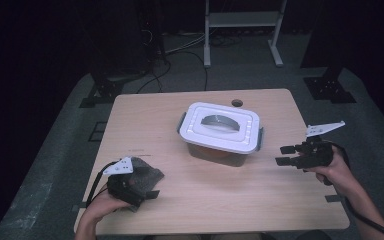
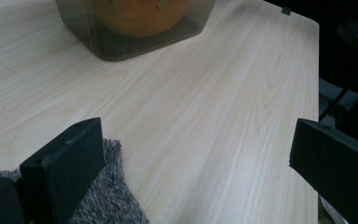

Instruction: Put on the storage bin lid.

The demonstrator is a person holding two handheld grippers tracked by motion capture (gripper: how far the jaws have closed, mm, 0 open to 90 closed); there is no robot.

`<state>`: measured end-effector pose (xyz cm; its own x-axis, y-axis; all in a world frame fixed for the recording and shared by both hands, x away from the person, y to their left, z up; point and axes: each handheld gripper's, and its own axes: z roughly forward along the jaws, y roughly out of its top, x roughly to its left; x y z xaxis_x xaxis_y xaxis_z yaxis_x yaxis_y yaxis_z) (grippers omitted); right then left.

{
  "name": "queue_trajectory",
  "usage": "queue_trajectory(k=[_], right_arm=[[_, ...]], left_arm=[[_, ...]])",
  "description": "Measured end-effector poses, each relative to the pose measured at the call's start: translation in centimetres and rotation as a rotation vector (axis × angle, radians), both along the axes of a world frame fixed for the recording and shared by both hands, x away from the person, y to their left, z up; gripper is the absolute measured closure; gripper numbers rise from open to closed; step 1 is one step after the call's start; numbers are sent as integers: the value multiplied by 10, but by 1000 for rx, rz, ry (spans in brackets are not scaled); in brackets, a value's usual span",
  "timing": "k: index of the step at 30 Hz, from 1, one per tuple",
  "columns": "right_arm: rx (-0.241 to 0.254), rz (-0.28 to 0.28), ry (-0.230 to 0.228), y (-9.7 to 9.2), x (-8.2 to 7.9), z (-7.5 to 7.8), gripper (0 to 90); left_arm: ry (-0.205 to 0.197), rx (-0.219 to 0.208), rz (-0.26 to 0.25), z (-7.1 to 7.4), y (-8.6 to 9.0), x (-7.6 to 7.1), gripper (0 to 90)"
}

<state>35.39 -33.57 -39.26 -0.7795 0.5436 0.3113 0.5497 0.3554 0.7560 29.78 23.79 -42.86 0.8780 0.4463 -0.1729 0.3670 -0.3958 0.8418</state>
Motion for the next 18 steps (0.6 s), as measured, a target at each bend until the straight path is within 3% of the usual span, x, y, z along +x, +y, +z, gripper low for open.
queue_trajectory(k=[18], right_arm=[[25,0,31,-6,-17,-19,343]], left_arm=[[-6,-11,6,1,1,0,26]])
